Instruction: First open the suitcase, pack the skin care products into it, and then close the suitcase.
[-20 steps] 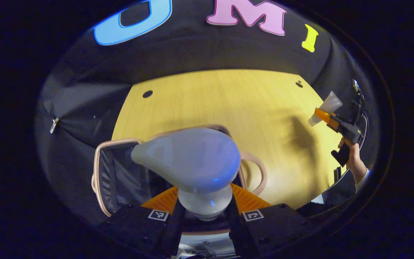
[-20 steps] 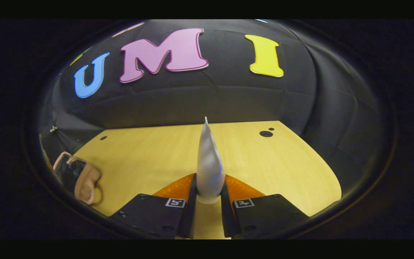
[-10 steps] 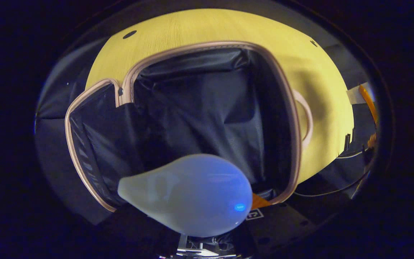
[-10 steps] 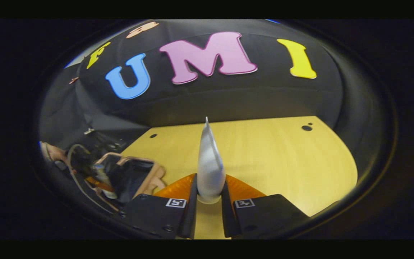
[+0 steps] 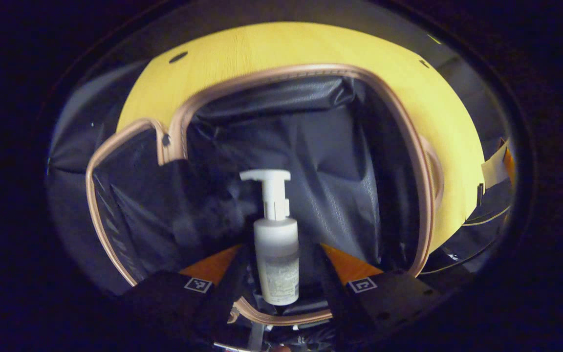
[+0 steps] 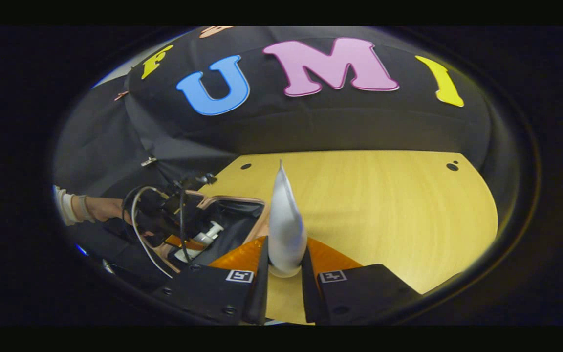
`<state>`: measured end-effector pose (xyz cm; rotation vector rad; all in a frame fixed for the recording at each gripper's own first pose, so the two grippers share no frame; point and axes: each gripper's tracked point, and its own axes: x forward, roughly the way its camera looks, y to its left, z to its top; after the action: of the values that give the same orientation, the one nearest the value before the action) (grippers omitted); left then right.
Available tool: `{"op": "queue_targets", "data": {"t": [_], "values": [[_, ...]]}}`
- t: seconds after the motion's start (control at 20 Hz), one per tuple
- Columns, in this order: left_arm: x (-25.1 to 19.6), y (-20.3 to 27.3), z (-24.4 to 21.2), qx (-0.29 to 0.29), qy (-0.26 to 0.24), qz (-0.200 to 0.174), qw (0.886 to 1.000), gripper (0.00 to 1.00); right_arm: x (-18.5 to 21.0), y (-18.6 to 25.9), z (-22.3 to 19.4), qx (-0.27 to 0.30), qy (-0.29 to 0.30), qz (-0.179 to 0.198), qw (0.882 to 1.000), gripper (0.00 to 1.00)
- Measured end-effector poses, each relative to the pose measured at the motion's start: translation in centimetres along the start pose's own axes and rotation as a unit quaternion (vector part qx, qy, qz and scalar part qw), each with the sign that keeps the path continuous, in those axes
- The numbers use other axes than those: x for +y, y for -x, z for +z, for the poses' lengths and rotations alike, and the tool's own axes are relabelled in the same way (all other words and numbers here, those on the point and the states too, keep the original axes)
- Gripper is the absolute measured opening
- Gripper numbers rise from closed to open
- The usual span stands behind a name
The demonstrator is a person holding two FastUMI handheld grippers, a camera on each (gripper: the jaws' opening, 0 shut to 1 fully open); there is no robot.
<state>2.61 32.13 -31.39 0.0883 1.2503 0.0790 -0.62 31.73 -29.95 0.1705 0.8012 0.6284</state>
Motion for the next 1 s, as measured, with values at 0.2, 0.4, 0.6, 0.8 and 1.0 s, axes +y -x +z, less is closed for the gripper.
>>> {"op": "queue_targets", "data": {"t": [0.2, 0.4, 0.6, 0.8, 1.0], "values": [[-0.1, 7.7, 3.1, -0.173, -0.003, -0.026, 0.984, 0.87, 4.8, -3.7, -2.7, 0.068, -0.018, 0.048, 0.996, 0.33], [4.2, 12.6, 0.8, -0.244, 0.064, -0.011, 0.968, 0.91, 10.8, -6.9, -6.4, 0.156, -0.044, 0.091, 0.983, 0.33], [11.6, 17.0, -3.0, -0.302, 0.144, 0.046, 0.941, 0.92, 13.2, -10.1, -10.4, 0.237, -0.059, 0.063, 0.968, 0.33], [17.2, 17.2, -9.0, -0.280, 0.260, 0.063, 0.922, 0.92, 13.9, -12.1, -15.2, 0.328, -0.092, -0.002, 0.940, 0.34], [21.5, 15.1, -13.3, -0.244, 0.366, 0.040, 0.897, 0.94, 13.9, -12.1, -17.1, 0.374, -0.142, -0.052, 0.915, 0.34]]}}
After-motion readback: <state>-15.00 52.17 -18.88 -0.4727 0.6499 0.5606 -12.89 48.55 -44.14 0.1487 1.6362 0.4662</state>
